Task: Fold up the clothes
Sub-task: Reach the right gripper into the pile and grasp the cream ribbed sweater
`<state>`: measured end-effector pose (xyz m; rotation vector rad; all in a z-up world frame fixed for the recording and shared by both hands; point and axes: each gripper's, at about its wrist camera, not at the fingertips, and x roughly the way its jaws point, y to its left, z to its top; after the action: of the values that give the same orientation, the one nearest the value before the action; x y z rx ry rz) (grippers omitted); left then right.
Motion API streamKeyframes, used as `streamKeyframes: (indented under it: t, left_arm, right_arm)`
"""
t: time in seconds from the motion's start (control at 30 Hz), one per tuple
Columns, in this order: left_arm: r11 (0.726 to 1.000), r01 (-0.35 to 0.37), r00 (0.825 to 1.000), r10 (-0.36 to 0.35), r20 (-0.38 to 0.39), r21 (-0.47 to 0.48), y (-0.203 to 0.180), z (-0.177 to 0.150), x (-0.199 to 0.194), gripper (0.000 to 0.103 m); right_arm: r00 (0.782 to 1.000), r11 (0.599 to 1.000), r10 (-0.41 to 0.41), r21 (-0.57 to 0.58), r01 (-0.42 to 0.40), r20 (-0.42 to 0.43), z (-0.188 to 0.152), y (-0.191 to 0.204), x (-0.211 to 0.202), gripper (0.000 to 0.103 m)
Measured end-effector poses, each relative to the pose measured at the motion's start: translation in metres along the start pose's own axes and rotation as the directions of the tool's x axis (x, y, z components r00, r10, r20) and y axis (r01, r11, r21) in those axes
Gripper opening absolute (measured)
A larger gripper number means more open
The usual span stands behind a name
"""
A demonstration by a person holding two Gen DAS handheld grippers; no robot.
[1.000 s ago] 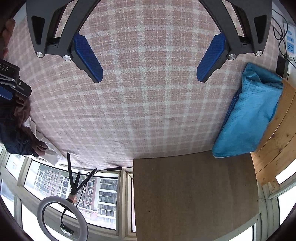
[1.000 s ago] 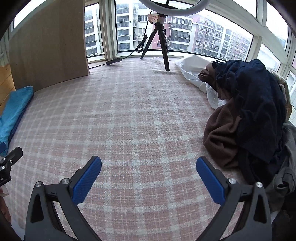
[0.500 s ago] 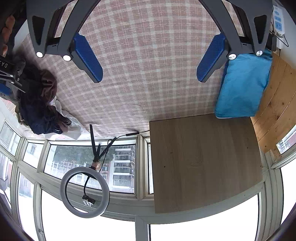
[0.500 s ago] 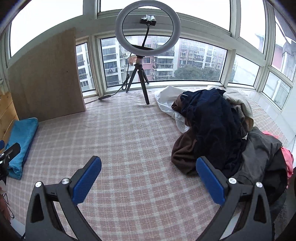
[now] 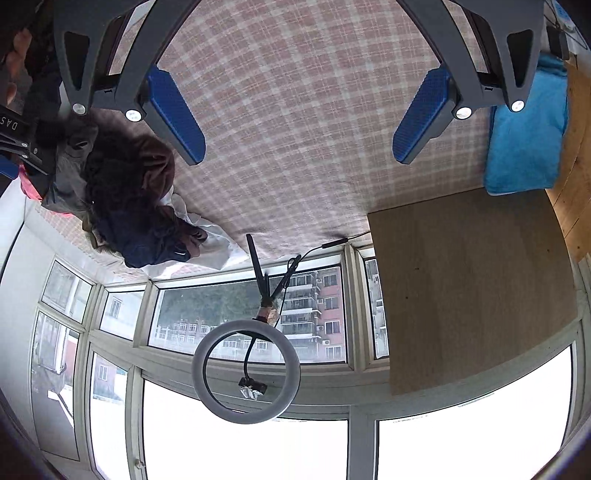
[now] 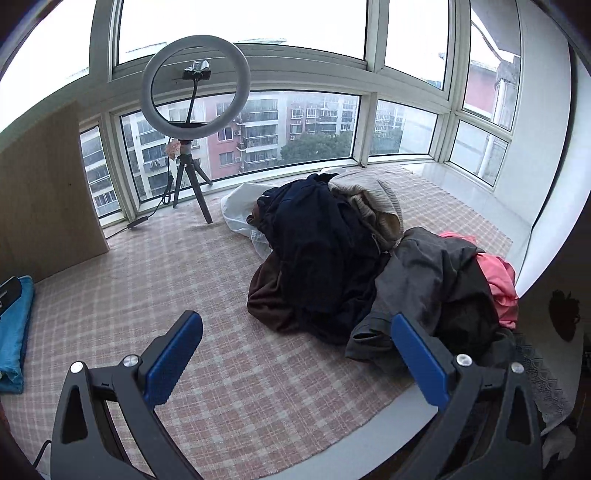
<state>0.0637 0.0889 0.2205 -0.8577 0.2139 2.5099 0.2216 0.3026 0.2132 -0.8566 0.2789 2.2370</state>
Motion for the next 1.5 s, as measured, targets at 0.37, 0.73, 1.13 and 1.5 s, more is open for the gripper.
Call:
streamKeyframes:
  t: [0.37,0.73,1.13,1.5]
  left_arm:
    - [0.998,0.036,0.999,-0.036,0.003,0.043,-0.062,0.017,0.015,0.102]
    - [0.999,0.032,0.999,-0.033,0.024,0.038,-0.129,0.042,0.033,0.102]
    - [1.0,0.019,0.999,-0.019,-0.03,-0.019,-0.16,0.048,0.067,0.102]
    - [0.994,-0.089,0.994,0.085,-0.065,-0.067,-0.151,0.052,0.073,0.102]
  right_arm:
    - [0.999,0.996,-0.052,0.07,0.052,-0.002,0.007,-0.069,0.015,0.103]
    - [1.0,0.998,-0.023,0.056,0.022,0.02,0.036,-0.131,0.053,0.103]
    - [0.982,0.972,0.178,0.141,-0.187,0.068,0.072,-0.261,0.1,0.103]
    - [0.949,0.946,0.311,-0.082,-0.315,-0.054,0.129,-0.195,0.215,0.103]
